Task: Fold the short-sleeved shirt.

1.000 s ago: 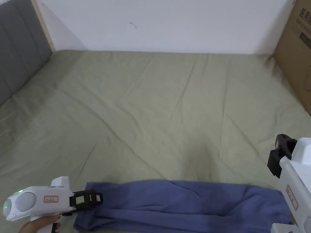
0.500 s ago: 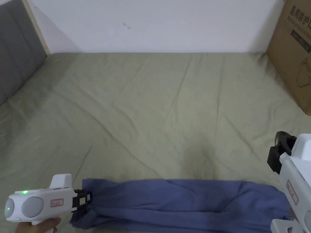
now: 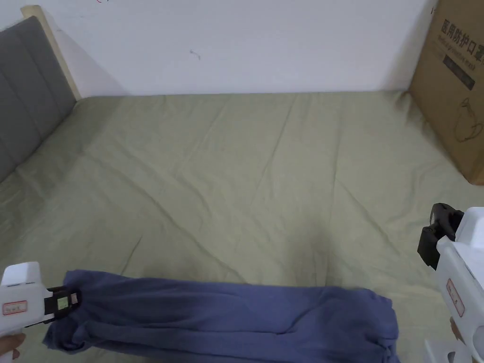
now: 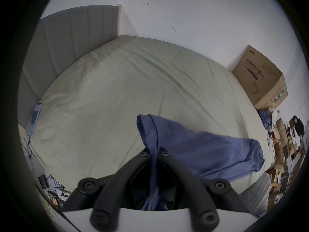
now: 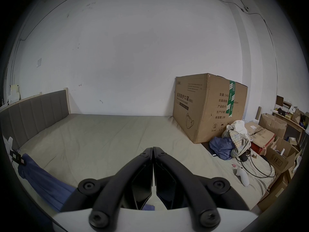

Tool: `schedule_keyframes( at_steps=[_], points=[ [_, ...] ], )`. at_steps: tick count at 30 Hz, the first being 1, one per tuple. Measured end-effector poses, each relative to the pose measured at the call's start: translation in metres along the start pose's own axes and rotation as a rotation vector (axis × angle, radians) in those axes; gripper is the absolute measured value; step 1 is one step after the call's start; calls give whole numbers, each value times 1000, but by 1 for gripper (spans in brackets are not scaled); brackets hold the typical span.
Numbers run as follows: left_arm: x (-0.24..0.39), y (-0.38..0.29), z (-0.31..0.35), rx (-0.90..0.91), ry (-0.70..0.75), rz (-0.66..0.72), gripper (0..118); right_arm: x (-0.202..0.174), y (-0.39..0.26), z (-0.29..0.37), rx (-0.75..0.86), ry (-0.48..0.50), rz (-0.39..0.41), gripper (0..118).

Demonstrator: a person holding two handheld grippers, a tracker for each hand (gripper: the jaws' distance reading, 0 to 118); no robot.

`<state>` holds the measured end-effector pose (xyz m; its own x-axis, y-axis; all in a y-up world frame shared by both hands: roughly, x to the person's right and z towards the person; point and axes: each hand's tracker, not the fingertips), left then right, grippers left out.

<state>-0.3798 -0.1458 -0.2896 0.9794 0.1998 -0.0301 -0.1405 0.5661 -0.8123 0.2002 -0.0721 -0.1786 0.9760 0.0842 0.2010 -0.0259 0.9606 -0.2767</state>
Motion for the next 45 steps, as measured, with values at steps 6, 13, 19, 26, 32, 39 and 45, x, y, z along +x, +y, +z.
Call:
schedule_keyframes(
  at_steps=[6,13,19,26,32,39,45],
  points=[
    [66,6,12,-20,-80,-10,4,0,-1,2,1,18,-13,0],
    [170,-1,-9,-115,-264,-97,4,3,-1,6,6,32,-31,0],
    [241,-20,-59,-210,-329,-156,4,6,-3,11,-43,68,-99,0],
    [294,-52,-115,-302,-230,-194,47,15,-2,13,-6,77,-84,0],
    [305,-57,-108,-265,-231,-232,97,20,-5,13,-23,52,-56,0],
    [268,-36,-60,-100,-260,-186,96,18,-1,12,-11,57,-48,0],
    [220,-31,-42,53,-118,-194,94,14,4,12,9,65,-31,0]
  ],
)
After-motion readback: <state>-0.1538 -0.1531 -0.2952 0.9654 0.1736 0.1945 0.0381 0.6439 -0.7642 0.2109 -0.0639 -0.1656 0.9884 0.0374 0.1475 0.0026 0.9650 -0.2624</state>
